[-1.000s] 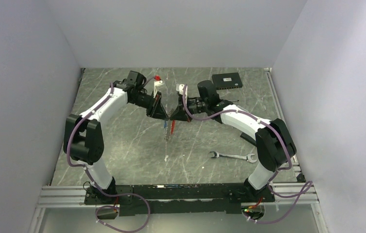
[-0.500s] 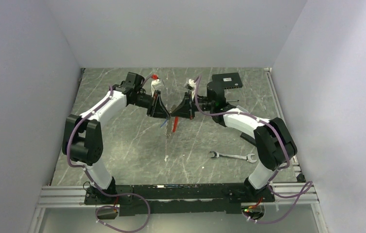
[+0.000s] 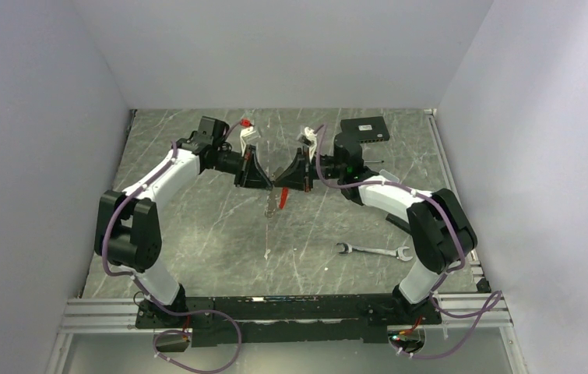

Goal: Remove the keys from the keyring

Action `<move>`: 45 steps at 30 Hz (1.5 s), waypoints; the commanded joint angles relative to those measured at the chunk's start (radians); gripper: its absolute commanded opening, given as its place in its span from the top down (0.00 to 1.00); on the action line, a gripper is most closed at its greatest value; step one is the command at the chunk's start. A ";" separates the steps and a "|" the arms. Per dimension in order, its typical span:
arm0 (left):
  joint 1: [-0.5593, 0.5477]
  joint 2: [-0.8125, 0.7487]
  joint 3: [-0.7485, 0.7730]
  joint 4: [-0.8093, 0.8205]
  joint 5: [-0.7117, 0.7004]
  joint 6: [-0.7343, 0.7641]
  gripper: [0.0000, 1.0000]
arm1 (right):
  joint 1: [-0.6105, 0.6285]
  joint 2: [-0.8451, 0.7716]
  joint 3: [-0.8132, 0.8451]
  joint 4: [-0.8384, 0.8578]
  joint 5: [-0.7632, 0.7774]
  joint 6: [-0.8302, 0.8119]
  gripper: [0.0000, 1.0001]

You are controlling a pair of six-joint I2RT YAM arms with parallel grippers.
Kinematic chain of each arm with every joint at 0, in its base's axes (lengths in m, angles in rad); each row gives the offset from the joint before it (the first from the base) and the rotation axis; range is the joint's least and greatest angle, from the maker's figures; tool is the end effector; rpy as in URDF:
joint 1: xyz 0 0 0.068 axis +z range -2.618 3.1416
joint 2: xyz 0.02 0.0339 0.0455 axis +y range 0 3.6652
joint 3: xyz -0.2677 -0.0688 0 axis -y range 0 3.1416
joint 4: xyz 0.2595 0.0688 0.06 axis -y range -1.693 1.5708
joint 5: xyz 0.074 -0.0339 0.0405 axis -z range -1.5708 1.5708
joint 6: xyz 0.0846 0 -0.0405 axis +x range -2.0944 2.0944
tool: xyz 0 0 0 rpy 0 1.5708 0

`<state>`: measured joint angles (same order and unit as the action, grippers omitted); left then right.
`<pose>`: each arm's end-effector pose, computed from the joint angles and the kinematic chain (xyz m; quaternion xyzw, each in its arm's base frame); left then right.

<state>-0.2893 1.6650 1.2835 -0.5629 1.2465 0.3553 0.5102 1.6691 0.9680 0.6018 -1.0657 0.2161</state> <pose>0.3294 -0.1817 0.2573 0.4153 0.6757 -0.5467 0.2684 0.3108 0.2588 0.2470 -0.4308 0.5817 0.5574 0.4066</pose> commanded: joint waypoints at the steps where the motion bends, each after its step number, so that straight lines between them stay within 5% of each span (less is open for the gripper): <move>1: 0.002 -0.032 0.024 -0.060 -0.017 0.048 1.00 | 0.002 -0.028 0.111 -0.330 -0.002 -0.300 0.87; 5: 0.002 -0.007 0.050 -0.124 -0.033 0.074 1.00 | 0.002 -0.054 0.183 -0.586 0.055 -0.514 0.61; 8: 0.001 0.014 0.069 -0.163 -0.054 0.085 1.00 | 0.002 -0.079 0.210 -0.723 0.077 -0.626 0.57; 16: -0.014 0.102 0.119 -0.222 -0.060 0.085 1.00 | 0.058 -0.095 0.248 -0.846 0.101 -0.767 0.66; 36: -0.059 0.097 0.122 -0.238 -0.029 0.132 1.00 | 0.086 -0.046 0.250 -0.831 0.204 -0.777 0.66; 45: -0.070 0.118 0.139 -0.233 -0.052 0.103 1.00 | 0.131 -0.020 0.255 -0.870 0.211 -0.834 0.77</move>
<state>-0.3443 1.7912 1.3678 -0.7937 1.1500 0.4625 0.6113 1.6352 1.1976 -0.2539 -0.8623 -0.5556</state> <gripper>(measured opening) 0.020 0.246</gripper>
